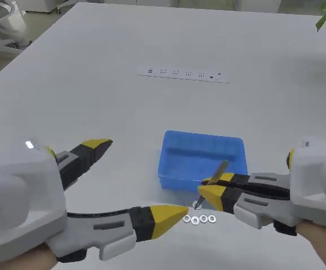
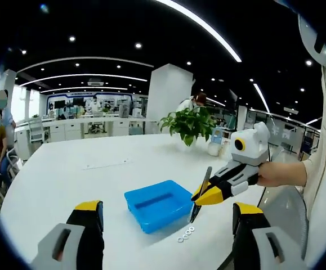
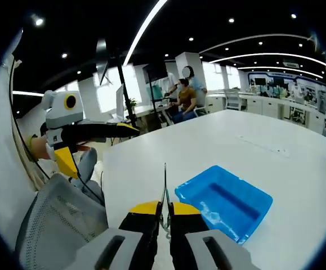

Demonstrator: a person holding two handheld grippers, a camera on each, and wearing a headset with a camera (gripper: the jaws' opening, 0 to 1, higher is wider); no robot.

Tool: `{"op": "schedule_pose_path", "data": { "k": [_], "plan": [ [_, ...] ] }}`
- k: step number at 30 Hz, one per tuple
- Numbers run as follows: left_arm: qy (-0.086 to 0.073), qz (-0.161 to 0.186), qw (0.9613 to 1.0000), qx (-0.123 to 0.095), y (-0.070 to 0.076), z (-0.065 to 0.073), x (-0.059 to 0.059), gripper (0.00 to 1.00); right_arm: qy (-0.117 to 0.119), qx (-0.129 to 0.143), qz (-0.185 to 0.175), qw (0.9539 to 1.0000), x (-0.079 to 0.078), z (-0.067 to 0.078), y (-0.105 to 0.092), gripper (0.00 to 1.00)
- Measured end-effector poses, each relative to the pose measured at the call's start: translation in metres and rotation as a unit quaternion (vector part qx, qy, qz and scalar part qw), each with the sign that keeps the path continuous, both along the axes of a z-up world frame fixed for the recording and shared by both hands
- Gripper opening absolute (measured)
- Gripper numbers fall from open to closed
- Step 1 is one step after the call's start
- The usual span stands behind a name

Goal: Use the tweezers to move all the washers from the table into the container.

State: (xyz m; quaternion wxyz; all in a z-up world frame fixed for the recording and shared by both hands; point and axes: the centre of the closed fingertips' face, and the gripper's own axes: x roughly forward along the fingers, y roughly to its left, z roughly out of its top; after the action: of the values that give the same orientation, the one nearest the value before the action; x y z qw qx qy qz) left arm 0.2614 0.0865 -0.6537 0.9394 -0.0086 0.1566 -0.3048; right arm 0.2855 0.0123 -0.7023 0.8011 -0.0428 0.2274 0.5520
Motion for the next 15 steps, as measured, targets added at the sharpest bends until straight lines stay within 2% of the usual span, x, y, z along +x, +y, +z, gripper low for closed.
{"op": "schedule_pose_path", "data": {
  "k": [4,7,12,15],
  "plan": [
    [-0.008,0.016,0.9997,-0.014,0.008,0.005,-0.001,0.99,-0.006,0.006,-0.033,0.9994,0.015,0.008,-0.011,0.02],
    [-0.008,0.027,0.9993,-0.023,0.014,0.005,-0.001,0.99,-0.004,0.017,-0.064,0.9978,0.029,0.013,-0.019,0.02],
    [-0.010,0.037,0.9989,-0.027,0.022,0.005,-0.004,0.98,-0.015,0.008,-0.089,0.9959,0.050,0.013,-0.026,0.02],
    [-0.011,0.038,0.9989,-0.027,0.026,0.006,-0.006,0.98,-0.021,-0.016,-0.101,0.9946,0.063,0.006,-0.030,0.02]
  ]
}}
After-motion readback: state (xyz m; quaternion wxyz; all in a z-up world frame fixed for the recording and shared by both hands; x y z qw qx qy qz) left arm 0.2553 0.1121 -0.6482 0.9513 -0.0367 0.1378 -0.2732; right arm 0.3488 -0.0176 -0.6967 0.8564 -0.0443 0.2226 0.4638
